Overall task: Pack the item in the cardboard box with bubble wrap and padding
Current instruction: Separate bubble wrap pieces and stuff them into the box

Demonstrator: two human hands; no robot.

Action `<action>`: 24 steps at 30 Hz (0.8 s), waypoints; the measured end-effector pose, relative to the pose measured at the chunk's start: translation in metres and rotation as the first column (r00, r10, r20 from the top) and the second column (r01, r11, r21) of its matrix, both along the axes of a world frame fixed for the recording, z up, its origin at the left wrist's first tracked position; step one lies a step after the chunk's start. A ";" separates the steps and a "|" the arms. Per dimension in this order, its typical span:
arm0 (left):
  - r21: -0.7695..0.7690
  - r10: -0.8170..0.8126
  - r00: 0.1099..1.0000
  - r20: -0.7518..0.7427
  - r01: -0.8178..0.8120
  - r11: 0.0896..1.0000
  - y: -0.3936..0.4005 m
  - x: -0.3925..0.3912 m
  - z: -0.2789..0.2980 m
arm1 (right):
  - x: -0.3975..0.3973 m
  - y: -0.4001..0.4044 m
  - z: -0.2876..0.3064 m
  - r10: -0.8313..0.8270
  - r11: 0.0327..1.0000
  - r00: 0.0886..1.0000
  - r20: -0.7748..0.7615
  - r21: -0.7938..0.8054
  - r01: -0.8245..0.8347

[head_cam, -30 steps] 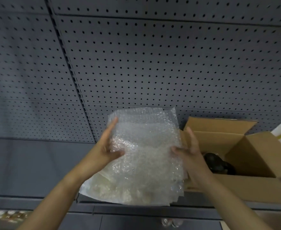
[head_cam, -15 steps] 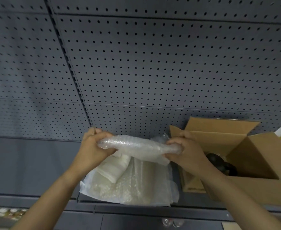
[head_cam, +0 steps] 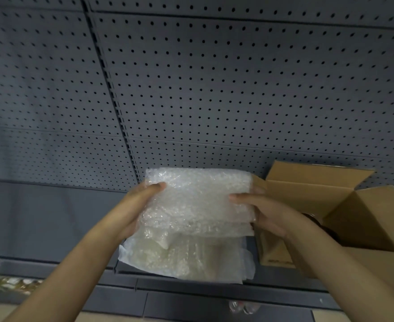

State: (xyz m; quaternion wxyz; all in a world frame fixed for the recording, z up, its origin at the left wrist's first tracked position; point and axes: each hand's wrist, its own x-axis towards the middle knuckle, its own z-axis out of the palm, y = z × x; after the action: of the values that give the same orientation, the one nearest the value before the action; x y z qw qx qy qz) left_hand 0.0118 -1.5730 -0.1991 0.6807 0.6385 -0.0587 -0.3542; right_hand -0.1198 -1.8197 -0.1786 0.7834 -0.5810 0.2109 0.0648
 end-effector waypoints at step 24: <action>-0.546 -0.514 0.805 -0.296 0.299 0.783 -0.027 -0.036 0.010 | -0.009 0.046 -0.012 0.195 0.907 0.958 0.210 0.332 -0.258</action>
State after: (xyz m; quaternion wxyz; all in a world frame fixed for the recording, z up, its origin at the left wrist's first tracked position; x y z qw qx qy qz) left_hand -0.0244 -1.6004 -0.1893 0.7156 0.3287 -0.1318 -0.6021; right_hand -0.1291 -1.7742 -0.1909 0.8780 -0.4533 0.0581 0.1422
